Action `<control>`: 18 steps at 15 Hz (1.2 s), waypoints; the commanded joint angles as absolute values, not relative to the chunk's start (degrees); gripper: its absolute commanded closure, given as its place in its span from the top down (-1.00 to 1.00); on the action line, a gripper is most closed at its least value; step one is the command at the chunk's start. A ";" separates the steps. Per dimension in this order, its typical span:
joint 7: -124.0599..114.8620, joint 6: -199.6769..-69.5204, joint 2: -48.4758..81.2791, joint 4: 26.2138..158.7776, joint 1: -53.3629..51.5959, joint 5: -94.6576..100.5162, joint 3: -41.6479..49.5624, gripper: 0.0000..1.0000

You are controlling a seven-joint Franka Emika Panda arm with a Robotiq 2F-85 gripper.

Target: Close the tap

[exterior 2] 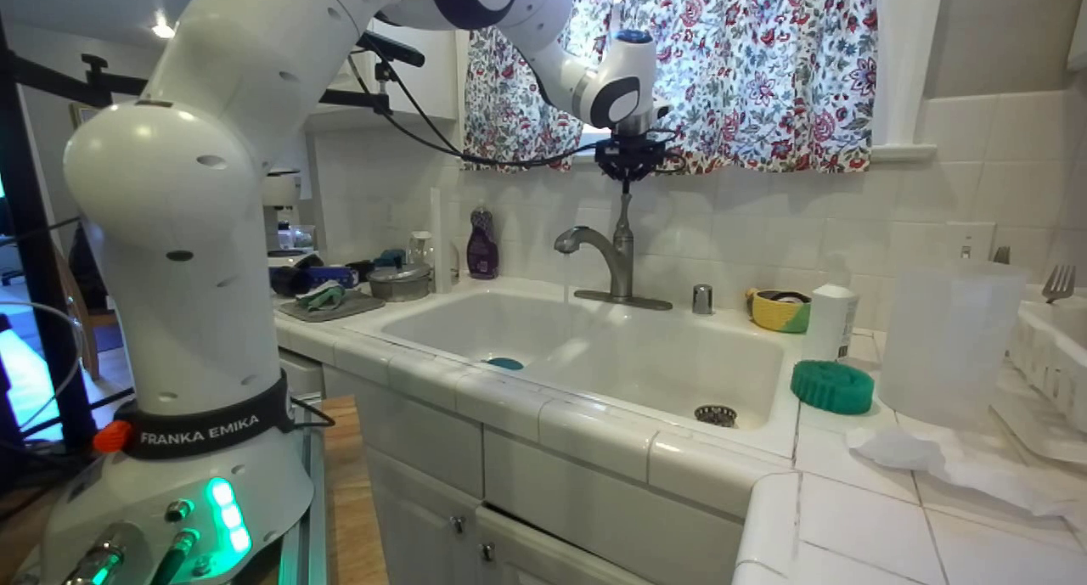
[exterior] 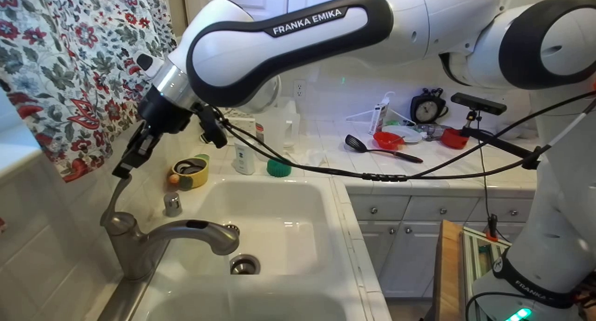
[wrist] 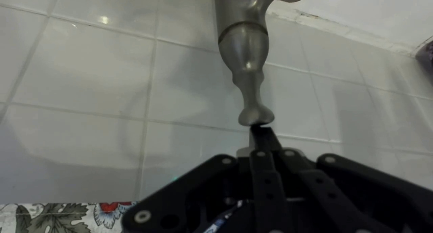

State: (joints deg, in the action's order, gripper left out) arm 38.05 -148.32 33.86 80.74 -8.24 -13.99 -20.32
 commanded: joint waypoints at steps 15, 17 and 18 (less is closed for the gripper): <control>37.65 -145.05 30.95 82.54 -8.16 -13.48 -19.63 -1.00; 35.68 -143.73 28.70 83.50 -8.42 -13.03 -19.06 -1.00; 33.30 -141.47 26.66 84.77 -8.90 -12.05 -17.91 -0.99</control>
State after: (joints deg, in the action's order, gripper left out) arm 37.32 -144.25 31.93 80.88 -8.41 -13.18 -19.44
